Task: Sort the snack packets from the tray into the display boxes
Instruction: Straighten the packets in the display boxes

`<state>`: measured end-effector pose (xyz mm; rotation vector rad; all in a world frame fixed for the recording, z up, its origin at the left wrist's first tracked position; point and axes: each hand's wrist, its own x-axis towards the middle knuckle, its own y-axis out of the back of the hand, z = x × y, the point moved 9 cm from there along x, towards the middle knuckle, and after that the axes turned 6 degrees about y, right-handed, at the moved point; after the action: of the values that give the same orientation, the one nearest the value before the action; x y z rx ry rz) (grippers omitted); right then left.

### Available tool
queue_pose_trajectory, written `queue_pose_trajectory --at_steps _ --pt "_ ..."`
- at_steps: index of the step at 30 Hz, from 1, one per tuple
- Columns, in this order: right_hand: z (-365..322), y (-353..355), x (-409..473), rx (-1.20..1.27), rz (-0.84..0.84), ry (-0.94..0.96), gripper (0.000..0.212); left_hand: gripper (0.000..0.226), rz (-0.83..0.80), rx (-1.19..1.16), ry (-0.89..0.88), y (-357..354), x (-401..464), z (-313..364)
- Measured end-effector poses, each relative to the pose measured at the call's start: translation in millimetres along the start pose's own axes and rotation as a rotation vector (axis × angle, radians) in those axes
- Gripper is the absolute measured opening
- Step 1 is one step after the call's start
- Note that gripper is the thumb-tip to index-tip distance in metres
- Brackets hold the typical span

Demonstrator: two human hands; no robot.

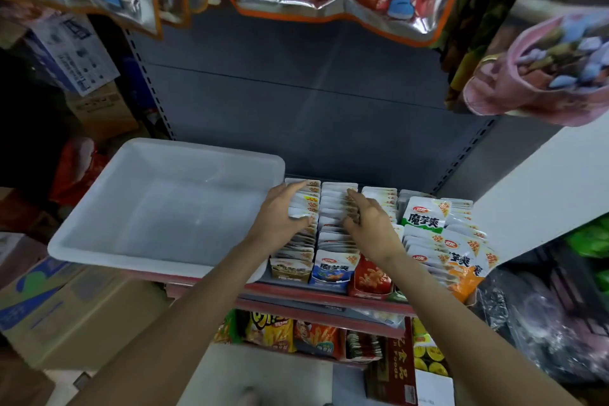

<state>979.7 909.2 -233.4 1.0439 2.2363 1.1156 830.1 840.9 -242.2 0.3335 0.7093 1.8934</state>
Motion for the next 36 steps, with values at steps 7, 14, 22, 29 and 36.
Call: queue_pose_trajectory --at_steps 7,14,22,29,36 --pt "-2.1 -15.7 1.6 0.0 -0.014 -0.036 0.047 0.068 -0.068 0.059 0.016 -7.1 -0.9 -0.3" --pt "-3.0 -4.4 -5.3 -0.035 -0.001 -0.026 0.044 0.052 0.057 0.338 -0.047 4.1 -6.7 18.1" --pt "28.3 74.3 -2.6 -0.147 0.165 0.068 0.033 0.035 0.008 0.427 -0.44 -44.6 -14.6 94.0" --pt "70.1 79.3 34.4 -0.324 -0.157 0.075 0.043 0.067 -0.192 0.662 -0.294 -99.4 11.5 87.5" --pt "71.6 62.0 58.8 -0.345 -0.318 0.122 0.034 0.094 -0.156 0.843 -0.299 -114.8 22.1 92.2"
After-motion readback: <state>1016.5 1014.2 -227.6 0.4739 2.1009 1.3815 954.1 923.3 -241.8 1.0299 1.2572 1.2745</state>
